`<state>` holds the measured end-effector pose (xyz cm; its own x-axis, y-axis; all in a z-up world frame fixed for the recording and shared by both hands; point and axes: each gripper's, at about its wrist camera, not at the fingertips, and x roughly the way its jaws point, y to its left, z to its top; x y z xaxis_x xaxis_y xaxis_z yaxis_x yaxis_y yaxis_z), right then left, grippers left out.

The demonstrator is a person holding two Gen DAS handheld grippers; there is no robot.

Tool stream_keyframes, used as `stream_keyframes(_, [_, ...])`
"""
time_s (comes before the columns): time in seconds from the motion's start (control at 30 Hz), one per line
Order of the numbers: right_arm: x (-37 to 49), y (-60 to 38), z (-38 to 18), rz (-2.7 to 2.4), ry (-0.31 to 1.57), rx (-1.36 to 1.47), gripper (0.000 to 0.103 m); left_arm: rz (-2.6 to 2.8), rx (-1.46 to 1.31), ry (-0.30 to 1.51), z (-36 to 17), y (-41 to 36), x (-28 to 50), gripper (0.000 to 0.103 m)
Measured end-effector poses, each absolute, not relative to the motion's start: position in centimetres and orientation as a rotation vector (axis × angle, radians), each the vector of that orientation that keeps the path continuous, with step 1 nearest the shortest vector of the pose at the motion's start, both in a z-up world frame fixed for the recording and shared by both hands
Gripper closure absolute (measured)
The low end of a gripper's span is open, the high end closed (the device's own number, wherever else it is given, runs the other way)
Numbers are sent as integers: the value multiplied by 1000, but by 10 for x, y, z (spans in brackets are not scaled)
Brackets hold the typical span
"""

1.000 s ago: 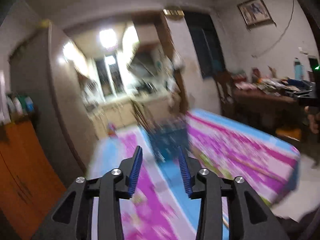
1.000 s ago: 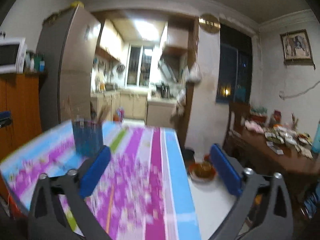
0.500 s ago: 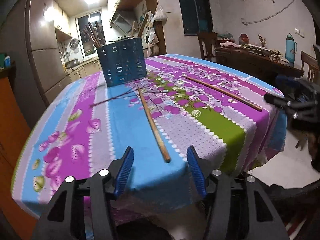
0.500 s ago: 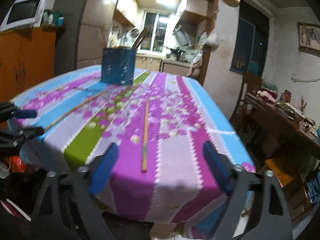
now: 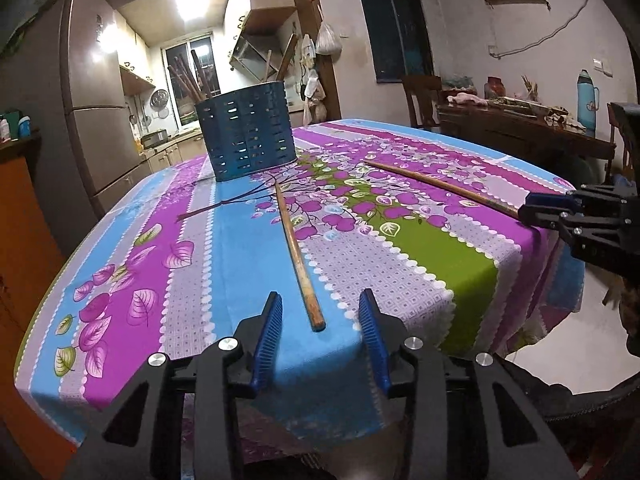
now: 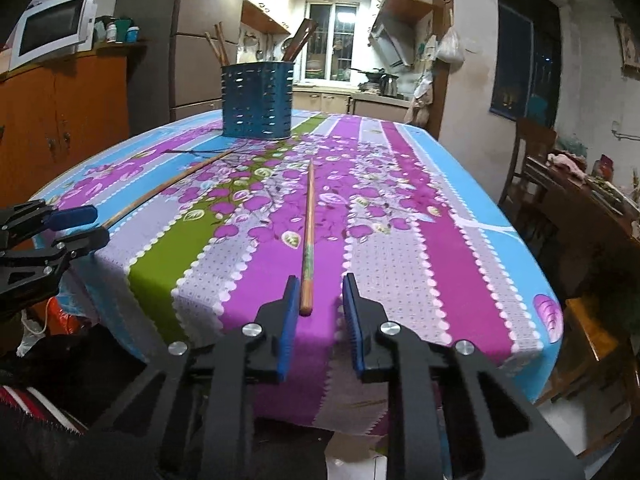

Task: Organize utensils
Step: 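Lower the right gripper onto a chopstick and close while the left gripper grasps the last one, then carry the left gripper's chopstick to the holder while the right gripper carries its own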

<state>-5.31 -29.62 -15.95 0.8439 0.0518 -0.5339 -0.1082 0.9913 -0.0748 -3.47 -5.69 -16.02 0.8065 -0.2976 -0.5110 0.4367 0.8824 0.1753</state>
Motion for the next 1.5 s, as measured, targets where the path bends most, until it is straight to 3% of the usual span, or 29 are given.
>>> stream_keyframes(0.13, [-54,-297,-161,100,549,-103,86,-394,284,485,-161,-57,-37,61])
stream_keyframes(0.3, [-58,-291,-162,116,537,-131,98,-420,290,473,-163,-61,-42,80])
stream_keyframes(0.7, [-60,-293,-165,69,502,-14,98,-423,226,493,-162,-48,-31,95])
stream_keyframes(1.07, [-61,-279,-140,85,474,-27,98,-360,188,459,-147,-19,-23,96])
stream_keyframes(1.5, [-53,-265,-58,134,271,-74,98,-322,198,337,-66,9,-16,96])
